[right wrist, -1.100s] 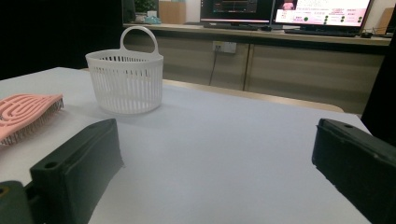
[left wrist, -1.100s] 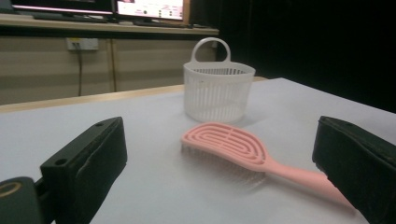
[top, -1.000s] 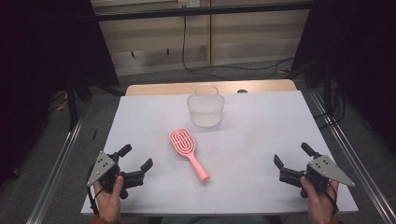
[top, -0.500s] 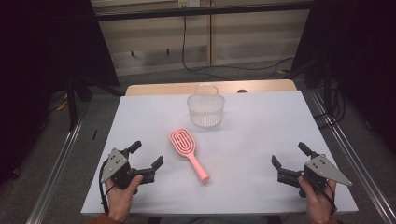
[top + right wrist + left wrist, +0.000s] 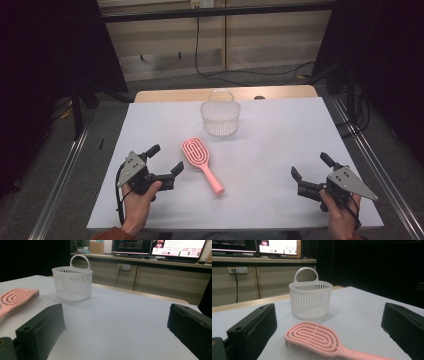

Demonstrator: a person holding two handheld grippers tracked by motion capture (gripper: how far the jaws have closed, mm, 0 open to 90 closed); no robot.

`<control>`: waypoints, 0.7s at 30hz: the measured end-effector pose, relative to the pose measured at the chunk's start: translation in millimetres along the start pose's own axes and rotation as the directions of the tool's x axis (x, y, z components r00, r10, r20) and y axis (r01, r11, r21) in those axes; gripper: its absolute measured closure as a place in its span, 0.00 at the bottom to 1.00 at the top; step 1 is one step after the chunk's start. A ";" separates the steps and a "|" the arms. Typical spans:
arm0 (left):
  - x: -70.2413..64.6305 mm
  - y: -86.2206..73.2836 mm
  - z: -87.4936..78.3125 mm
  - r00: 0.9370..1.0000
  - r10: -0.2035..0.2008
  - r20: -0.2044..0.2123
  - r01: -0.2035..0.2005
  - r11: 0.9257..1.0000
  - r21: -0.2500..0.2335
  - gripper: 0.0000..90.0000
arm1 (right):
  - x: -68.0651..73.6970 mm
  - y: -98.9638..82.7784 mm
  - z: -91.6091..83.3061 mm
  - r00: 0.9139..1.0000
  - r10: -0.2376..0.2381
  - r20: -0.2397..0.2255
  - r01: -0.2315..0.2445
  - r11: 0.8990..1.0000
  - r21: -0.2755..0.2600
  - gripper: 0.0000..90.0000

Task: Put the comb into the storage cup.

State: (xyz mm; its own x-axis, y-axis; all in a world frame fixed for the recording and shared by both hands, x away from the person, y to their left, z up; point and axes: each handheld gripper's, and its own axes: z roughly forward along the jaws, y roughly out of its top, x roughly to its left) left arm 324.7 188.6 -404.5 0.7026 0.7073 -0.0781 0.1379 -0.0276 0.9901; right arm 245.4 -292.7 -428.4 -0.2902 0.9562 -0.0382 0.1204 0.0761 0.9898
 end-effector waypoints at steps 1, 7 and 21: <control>-1.1 0.0 1.1 1.000 -0.004 0.001 0.004 1.000 0.003 0.00 | 0.1 0.1 -0.1 1.000 -0.001 0.000 0.001 1.000 0.000 0.00; -2.2 4.6 9.4 0.999 0.029 0.016 -0.029 1.000 -0.007 0.00 | 0.3 0.0 -0.5 1.000 0.001 -0.002 -0.001 1.000 0.000 0.00; -7.3 11.5 29.1 0.998 0.035 0.052 -0.033 0.999 -0.042 0.02 | 0.8 0.0 -0.3 1.000 -0.004 -0.013 0.004 1.000 -0.007 0.00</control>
State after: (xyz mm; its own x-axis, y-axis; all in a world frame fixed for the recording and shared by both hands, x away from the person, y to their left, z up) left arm 341.5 162.6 -395.9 0.7423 0.6682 -0.0494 0.0856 -0.0214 0.9961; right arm 244.9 -292.0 -428.4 -0.3030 0.9521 -0.0403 0.1127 0.0778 0.9906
